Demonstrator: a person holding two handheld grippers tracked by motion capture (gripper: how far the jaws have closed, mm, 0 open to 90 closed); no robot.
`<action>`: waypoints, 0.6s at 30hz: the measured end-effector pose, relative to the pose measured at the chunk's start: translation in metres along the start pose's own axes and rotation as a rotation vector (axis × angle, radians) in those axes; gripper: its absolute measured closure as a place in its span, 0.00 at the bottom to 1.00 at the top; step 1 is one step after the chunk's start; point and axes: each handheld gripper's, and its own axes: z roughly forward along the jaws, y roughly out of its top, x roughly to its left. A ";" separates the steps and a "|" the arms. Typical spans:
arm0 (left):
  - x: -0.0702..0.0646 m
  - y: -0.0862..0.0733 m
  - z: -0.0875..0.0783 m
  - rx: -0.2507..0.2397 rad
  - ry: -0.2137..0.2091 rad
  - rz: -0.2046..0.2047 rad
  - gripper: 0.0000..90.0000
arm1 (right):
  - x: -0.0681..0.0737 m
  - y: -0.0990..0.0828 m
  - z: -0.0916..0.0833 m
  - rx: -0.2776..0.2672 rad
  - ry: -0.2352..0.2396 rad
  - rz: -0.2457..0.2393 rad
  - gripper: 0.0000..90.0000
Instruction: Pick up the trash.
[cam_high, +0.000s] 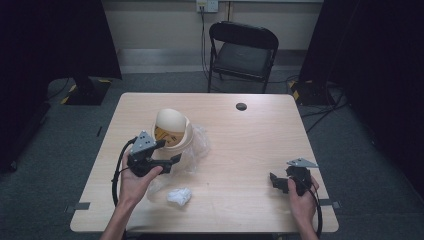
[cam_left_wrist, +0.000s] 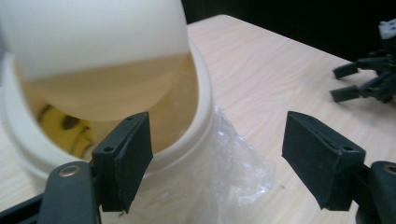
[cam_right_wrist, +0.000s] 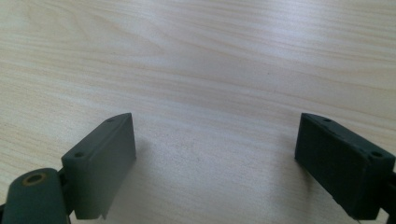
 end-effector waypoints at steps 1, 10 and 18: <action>-0.002 0.001 -0.004 -0.011 0.001 -0.004 0.27 | 0.000 0.000 0.000 0.000 0.000 0.000 0.13; -0.032 -0.021 -0.007 0.080 -0.082 0.046 0.28 | 0.000 0.000 0.000 0.000 0.000 0.000 0.13; -0.047 -0.068 0.010 0.226 -0.117 0.057 0.29 | 0.000 0.000 0.000 0.000 -0.001 -0.001 0.13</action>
